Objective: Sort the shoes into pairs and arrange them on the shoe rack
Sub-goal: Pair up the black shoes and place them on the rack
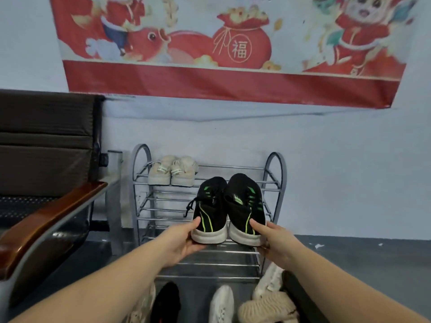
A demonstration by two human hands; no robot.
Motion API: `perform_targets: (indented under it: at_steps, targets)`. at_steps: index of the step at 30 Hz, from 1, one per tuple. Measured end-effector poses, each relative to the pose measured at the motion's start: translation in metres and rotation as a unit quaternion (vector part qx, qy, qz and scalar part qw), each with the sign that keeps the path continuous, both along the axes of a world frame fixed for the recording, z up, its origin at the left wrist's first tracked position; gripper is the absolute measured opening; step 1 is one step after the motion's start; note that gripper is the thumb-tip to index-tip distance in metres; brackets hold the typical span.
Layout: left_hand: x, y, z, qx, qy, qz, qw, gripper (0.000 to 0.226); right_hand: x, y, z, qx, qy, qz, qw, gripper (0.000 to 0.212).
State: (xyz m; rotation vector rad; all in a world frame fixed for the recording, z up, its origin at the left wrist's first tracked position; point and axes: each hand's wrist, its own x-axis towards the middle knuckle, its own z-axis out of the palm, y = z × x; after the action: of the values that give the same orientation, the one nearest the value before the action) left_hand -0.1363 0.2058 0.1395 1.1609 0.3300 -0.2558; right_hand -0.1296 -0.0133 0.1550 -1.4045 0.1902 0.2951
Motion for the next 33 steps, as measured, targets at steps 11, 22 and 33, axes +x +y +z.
perform_targets:
  at_steps: [11,22,33]
  targets:
    - [0.081,-0.044,0.04,-0.016,-0.002,0.002,1.0,0.034,0.084,-0.039,0.042,-0.009,0.017,-0.023,1.0,0.023]
    - [0.181,-0.061,0.029,-0.014,-0.011,-0.005,1.0,0.035,0.187,-0.063,0.026,-0.015,0.028,0.003,0.999,0.012]
    - [0.231,-0.064,-0.002,0.002,0.018,0.014,1.0,0.032,0.258,-0.067,-0.008,-0.053,0.022,0.031,0.998,0.018]
